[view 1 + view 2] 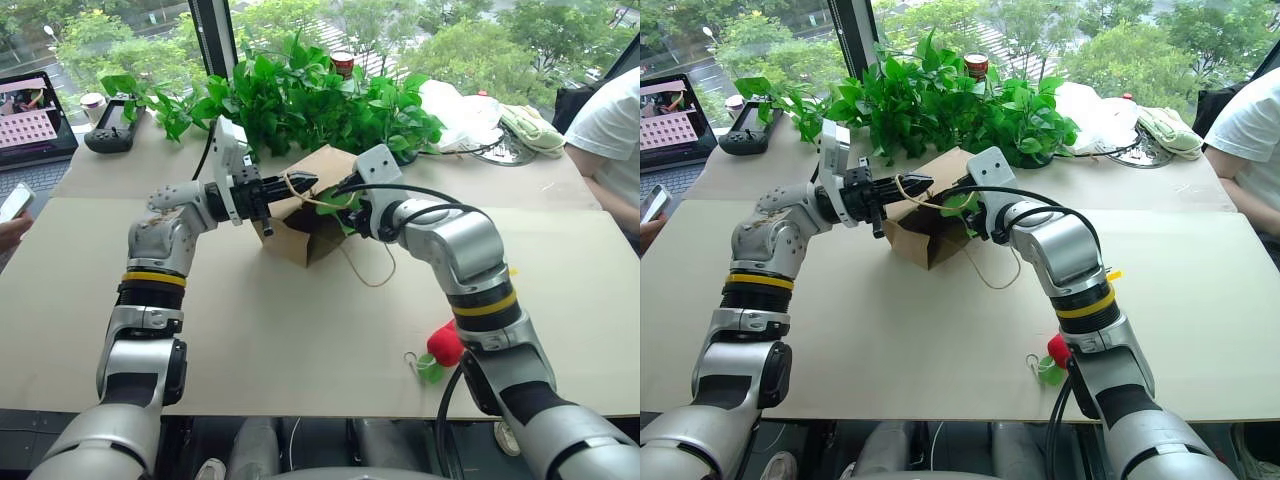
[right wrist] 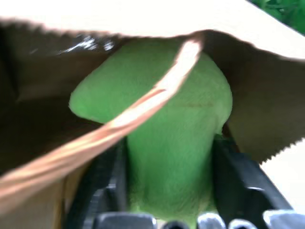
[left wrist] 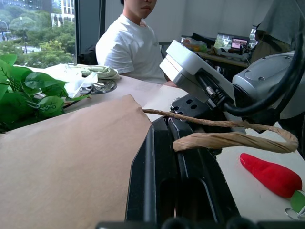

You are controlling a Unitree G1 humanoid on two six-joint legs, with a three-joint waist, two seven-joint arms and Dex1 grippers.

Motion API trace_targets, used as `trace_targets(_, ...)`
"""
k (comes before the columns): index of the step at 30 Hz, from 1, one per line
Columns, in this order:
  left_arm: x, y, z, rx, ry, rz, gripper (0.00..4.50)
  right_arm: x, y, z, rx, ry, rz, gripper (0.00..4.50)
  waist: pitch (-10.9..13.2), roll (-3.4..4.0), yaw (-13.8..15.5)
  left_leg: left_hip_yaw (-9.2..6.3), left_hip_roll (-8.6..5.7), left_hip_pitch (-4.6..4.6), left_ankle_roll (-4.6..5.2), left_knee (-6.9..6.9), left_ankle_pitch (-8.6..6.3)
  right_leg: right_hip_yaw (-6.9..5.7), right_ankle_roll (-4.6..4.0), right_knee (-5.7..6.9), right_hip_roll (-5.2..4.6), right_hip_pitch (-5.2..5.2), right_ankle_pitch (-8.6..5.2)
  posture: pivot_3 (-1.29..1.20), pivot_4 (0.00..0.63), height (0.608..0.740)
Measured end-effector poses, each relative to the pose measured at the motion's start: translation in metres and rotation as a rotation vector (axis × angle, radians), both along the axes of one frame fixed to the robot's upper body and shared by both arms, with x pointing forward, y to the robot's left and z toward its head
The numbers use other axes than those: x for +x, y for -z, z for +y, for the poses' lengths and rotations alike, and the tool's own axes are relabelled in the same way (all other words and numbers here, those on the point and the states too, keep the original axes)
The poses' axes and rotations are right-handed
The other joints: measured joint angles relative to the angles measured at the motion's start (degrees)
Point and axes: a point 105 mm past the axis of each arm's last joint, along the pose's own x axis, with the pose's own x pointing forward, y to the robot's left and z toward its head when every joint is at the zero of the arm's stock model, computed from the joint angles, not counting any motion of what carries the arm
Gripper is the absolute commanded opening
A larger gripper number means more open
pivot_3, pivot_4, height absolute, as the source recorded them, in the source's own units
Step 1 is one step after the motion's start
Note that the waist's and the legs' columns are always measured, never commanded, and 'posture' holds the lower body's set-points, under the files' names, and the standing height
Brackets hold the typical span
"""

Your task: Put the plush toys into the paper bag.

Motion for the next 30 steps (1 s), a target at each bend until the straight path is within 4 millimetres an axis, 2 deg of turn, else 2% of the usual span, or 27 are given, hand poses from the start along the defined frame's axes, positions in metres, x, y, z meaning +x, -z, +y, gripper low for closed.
trace_targets(2, 0.000, 0.000, 0.000, 0.000, 0.000, 0.000, 0.00, 0.004, 0.000, -0.005, -0.007, 0.044, -0.015, 4.30, 0.00, 0.00, -0.03, 0.00, 0.00, 0.00, 0.00, 0.00, 0.00, 0.00, 0.00, 0.00, 0.00, 0.00, 0.00, 0.00, 0.150, 0.740)
trace_targets(3, 0.000, 0.000, 0.000, 0.000, 0.000, 0.000, 0.00, 0.006, -0.001, -0.008, -0.007, 0.062, -0.022, 4.49, 0.00, 0.01, -0.05, 0.00, 0.00, 0.00, 0.00, 0.00, 0.00, 0.00, 0.00, 0.00, 0.00, 0.00, 0.00, 0.00, 0.150, 0.740)
trace_targets(10, 0.000, 0.000, 0.000, 0.000, 0.000, 0.000, 0.00, 0.006, -0.004, -0.007, 0.028, 0.071, -0.033, 4.49, 0.01, 0.01, -0.19, 0.00, 0.00, 0.00, 0.00, -0.02, 0.00, -0.01, 0.00, 0.00, 0.00, 0.00, 0.00, 0.00, 0.150, 0.740)
trace_targets(13, 0.001, 0.000, 0.000, 0.000, -0.002, 0.002, 0.00, -0.001, -0.007, -0.007, 0.048, 0.040, -0.034, 4.49, 0.01, 0.01, -0.16, -0.01, 0.00, -0.02, 0.00, -0.03, 0.00, -0.01, 0.00, 0.00, 0.00, 0.00, 0.00, 0.00, 0.150, 0.740)
trace_targets(16, 0.001, -0.001, 0.001, 0.000, -0.005, -0.001, 0.00, -0.012, -0.016, -0.017, 0.068, 0.012, -0.046, 4.49, 0.01, 0.02, 0.08, -0.05, 0.00, -0.05, 0.00, -0.02, 0.00, -0.04, 0.00, -0.01, 0.00, 0.04, 0.00, 0.00, 0.150, 0.740)
trace_targets(21, 0.002, -0.002, 0.002, 0.000, -0.009, -0.003, 0.00, -0.035, -0.027, -0.059, 0.072, 0.017, -0.049, 4.49, 0.01, 0.01, 0.29, -0.07, -0.02, -0.09, 0.01, -0.03, -0.01, -0.04, 0.01, -0.07, -0.01, 0.04, 0.00, 0.00, 0.150, 0.740)
trace_targets(24, 0.002, -0.004, 0.004, 0.002, -0.018, -0.006, 0.00, -0.054, -0.029, -0.090, -0.010, 0.025, -0.043, 4.49, 0.01, 0.01, 0.30, -0.11, -0.03, -0.10, 0.02, -0.04, -0.01, -0.05, 0.03, -0.21, -0.01, 0.05, -0.02, 0.00, 0.150, 0.740)
trace_targets(26, 0.002, -0.005, 0.004, 0.000, -0.015, -0.010, 0.00, -0.076, -0.012, -0.115, -0.125, 0.024, 0.036, 4.49, 0.01, 0.03, 0.45, -0.15, -0.09, -0.04, 0.06, -0.09, -0.04, -0.04, 0.08, -0.36, -0.04, 0.11, -0.07, 0.00, 0.150, 0.740)
trace_targets(30, 0.002, -0.005, 0.006, -0.002, -0.020, -0.010, 0.00, -0.117, 0.029, -0.136, -0.221, 0.005, 0.252, 4.49, 0.01, 0.03, 0.02, -0.25, -0.11, -0.04, 0.06, -0.06, -0.04, 0.05, 0.08, -0.35, -0.04, 0.10, -0.07, 0.00, 0.150, 0.740)
